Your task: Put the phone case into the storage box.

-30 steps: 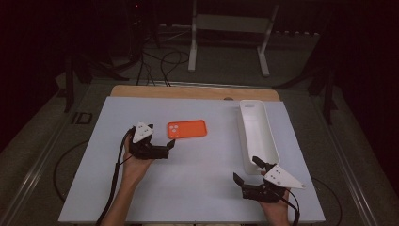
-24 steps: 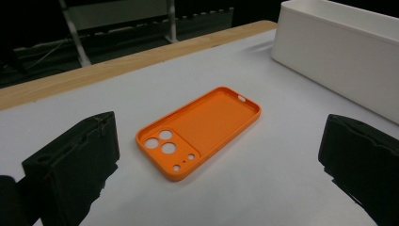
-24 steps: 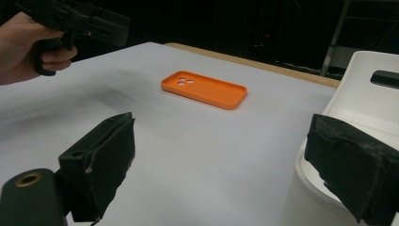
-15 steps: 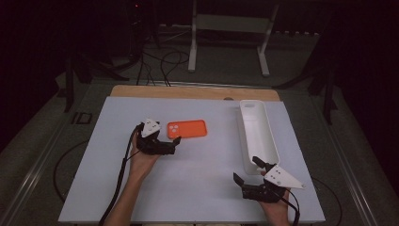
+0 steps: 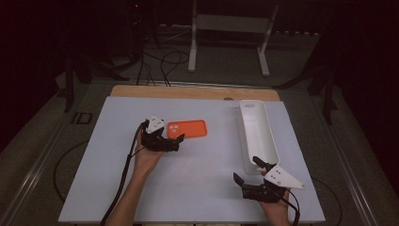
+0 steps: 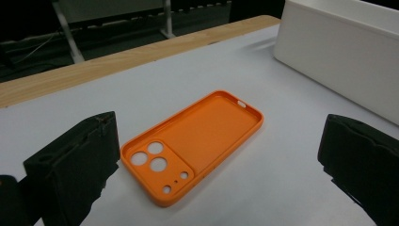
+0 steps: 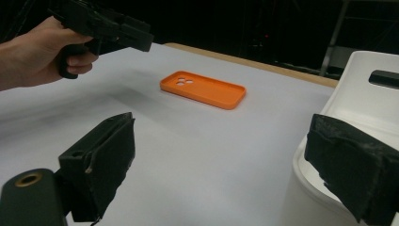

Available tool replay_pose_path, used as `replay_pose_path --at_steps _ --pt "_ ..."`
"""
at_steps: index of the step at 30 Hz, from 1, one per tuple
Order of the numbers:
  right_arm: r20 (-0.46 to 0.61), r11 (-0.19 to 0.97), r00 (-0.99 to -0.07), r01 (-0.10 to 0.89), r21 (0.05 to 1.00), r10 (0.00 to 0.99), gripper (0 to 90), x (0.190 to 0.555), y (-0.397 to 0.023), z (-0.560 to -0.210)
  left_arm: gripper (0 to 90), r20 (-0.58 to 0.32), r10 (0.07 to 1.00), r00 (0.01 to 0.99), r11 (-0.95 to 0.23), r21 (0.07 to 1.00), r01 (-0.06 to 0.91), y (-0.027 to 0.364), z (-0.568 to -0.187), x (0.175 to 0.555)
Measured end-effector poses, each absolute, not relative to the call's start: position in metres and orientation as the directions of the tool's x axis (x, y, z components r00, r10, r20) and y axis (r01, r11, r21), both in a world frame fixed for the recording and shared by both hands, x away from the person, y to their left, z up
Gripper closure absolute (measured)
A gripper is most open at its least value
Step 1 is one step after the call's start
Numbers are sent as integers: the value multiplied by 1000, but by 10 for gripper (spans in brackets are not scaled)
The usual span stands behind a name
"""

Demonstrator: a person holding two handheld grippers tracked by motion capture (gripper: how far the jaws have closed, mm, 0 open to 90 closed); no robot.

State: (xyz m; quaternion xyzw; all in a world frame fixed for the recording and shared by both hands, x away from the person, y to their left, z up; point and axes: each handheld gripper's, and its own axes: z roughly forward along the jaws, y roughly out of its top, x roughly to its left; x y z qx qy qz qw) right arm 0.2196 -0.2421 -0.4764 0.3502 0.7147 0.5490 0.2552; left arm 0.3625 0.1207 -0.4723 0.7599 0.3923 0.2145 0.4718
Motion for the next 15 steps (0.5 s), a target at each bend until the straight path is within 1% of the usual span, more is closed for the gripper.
replay_pose_path --at_steps 15 --pt "20 151 -624 219 964 781 91 220 -243 -477 8 -45 798 601 -259 874 410 111 -481 373"
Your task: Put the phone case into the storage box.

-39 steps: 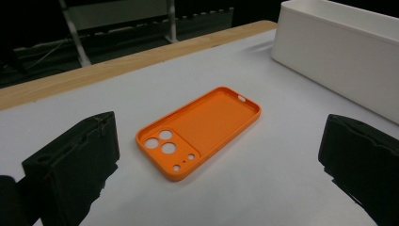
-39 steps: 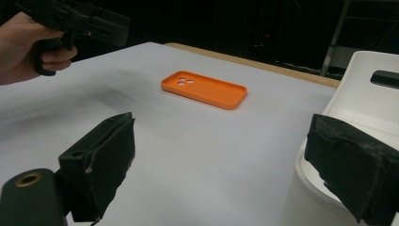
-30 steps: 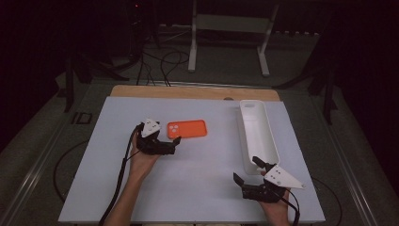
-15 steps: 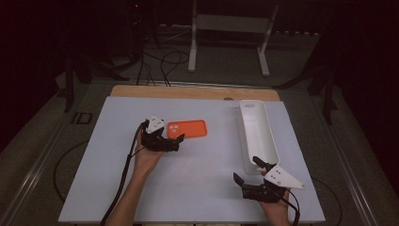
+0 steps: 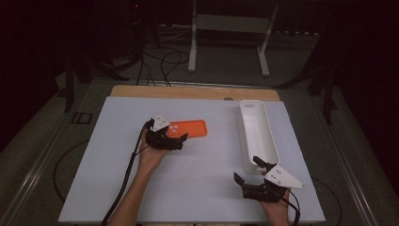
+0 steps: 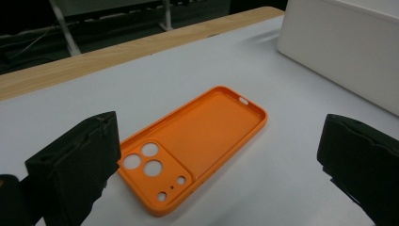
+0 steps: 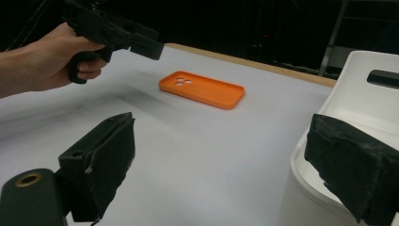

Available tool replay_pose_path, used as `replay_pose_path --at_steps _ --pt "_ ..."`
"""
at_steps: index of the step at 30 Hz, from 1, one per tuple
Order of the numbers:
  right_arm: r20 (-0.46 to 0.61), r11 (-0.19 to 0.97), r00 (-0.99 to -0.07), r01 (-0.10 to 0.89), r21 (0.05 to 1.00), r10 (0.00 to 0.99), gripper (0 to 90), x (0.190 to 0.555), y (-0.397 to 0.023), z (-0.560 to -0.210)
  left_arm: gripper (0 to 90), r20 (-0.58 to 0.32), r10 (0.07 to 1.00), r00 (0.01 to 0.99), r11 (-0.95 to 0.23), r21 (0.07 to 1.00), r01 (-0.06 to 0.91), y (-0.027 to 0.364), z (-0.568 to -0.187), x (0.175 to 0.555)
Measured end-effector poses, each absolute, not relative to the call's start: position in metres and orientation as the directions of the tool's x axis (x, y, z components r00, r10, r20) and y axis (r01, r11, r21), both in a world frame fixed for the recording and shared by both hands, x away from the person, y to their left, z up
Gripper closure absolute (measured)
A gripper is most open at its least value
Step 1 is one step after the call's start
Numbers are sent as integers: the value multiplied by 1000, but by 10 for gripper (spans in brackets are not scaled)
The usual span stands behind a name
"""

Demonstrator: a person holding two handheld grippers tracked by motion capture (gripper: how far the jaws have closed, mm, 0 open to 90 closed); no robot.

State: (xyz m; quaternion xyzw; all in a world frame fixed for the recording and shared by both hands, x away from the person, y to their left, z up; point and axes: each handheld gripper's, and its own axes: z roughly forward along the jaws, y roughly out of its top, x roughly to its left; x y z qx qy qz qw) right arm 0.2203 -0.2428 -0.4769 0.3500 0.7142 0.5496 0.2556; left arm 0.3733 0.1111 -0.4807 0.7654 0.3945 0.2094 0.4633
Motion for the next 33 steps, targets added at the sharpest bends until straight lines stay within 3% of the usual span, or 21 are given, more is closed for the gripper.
replay_pose_path --at_steps 23,33 --pt "21 150 -625 219 964 780 91 220 -243 -477 54 -52 805 591 -262 863 432 93 -487 392" --pt "21 149 -627 217 965 778 91 220 -242 -477 173 -45 824 565 -274 841 466 82 -493 402"
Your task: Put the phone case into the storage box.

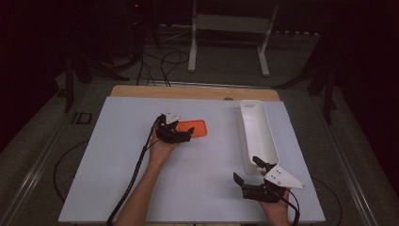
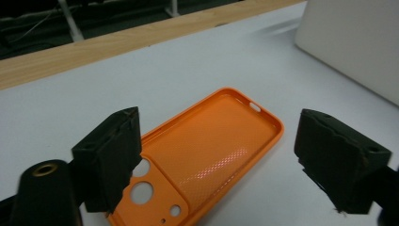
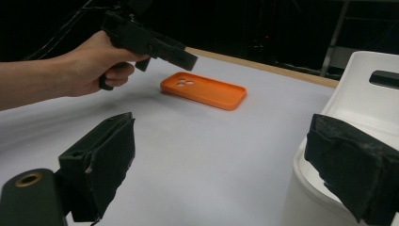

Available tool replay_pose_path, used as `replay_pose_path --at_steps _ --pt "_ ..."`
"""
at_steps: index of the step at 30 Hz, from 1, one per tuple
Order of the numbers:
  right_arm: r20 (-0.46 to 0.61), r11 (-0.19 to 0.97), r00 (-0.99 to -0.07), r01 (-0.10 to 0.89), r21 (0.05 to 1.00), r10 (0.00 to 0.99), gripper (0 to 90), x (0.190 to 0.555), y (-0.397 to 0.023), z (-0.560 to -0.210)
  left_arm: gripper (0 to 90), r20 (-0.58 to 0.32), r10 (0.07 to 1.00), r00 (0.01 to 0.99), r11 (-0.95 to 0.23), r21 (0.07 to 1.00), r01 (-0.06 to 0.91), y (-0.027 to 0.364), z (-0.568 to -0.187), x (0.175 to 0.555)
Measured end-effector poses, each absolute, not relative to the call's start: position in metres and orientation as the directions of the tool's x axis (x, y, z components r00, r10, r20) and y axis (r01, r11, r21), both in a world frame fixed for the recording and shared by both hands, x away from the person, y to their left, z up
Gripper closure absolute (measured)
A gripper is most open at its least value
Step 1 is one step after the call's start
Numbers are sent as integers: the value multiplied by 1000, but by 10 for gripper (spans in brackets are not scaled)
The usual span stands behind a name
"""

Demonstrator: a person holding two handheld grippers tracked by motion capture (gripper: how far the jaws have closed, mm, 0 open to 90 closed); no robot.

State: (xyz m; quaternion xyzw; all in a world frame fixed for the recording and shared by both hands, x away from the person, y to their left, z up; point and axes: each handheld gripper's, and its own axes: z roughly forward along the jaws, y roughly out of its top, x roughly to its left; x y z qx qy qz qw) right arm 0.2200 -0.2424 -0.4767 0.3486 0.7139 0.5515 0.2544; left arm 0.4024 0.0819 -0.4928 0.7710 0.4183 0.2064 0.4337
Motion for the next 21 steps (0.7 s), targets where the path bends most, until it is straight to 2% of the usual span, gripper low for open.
replay_pose_path --at_steps 3,6,12,14,17,21 --pt "22 148 -628 218 965 778 91 220 -242 -477 226 -41 827 560 -279 836 473 75 -495 405" --pt "25 145 -626 219 965 779 91 219 -242 -476 330 -43 832 553 -280 828 486 71 -498 408" --pt "26 142 -626 217 966 779 91 219 -242 -476 624 -61 836 546 -272 817 509 63 -502 414" --pt "25 141 -625 215 966 780 91 219 -243 -476 749 -72 838 540 -263 816 516 60 -504 416" --pt "28 140 -626 218 966 779 91 219 -242 -476 878 -76 837 542 -266 809 524 55 -507 418" --pt "29 139 -626 219 966 779 91 219 -242 -476 900 -81 826 558 -278 803 528 48 -511 420"
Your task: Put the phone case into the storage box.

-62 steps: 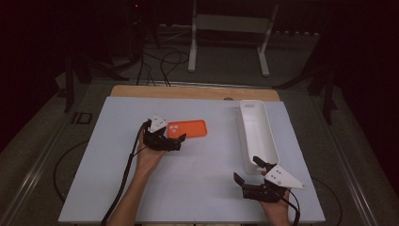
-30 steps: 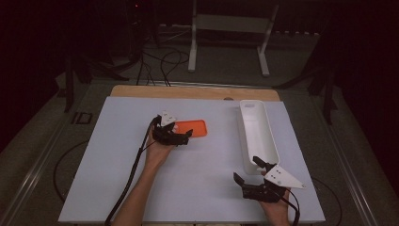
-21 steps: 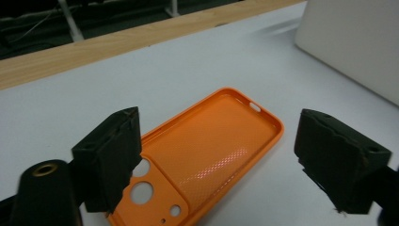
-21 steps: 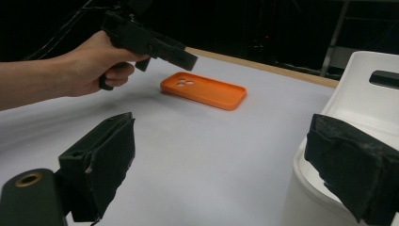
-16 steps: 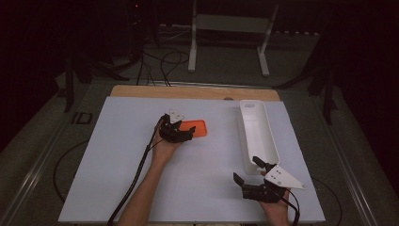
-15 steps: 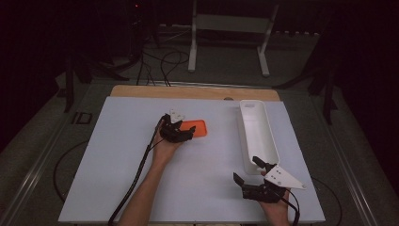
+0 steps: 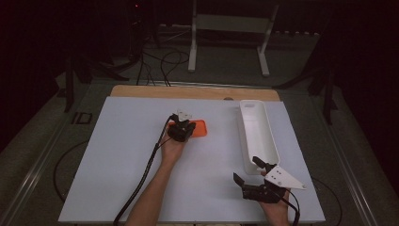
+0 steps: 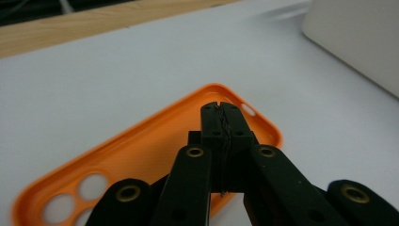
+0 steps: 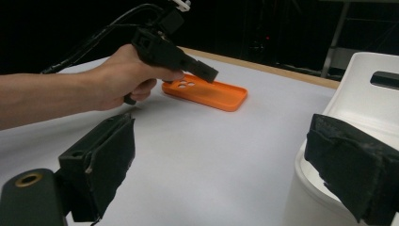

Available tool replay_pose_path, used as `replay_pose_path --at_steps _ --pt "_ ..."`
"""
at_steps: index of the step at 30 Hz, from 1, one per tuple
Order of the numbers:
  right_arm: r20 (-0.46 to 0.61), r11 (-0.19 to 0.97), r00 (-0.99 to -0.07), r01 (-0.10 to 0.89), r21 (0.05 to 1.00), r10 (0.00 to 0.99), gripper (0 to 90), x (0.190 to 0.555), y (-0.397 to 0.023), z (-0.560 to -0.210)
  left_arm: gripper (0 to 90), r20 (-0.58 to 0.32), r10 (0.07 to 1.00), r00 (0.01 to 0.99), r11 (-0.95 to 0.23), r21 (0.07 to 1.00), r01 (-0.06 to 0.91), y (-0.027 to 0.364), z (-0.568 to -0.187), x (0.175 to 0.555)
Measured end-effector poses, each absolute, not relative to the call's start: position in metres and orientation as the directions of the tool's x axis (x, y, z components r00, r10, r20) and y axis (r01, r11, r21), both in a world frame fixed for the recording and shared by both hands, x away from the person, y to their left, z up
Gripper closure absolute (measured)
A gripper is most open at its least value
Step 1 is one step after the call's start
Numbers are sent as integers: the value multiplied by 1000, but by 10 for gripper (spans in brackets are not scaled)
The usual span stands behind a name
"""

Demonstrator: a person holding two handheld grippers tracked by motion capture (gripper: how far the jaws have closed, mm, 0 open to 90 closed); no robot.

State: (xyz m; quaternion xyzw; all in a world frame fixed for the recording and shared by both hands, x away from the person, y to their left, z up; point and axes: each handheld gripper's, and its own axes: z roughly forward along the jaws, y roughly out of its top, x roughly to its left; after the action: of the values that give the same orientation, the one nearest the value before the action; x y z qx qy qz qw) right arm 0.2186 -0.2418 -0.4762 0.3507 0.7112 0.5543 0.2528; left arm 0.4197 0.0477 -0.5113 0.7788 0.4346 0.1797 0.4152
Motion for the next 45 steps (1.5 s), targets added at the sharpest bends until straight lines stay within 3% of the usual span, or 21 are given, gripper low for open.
replay_pose_path --at_steps 25,33,45 --pt "31 140 -628 220 965 777 91 220 -242 -477 900 -137 804 578 -305 740 599 31 -530 428" --pt "30 141 -628 222 965 777 91 219 -242 -477 900 -191 794 577 -280 728 626 33 -530 428" --pt "30 141 -626 221 965 779 91 219 -242 -477 900 -178 774 608 -333 703 629 35 -526 418"
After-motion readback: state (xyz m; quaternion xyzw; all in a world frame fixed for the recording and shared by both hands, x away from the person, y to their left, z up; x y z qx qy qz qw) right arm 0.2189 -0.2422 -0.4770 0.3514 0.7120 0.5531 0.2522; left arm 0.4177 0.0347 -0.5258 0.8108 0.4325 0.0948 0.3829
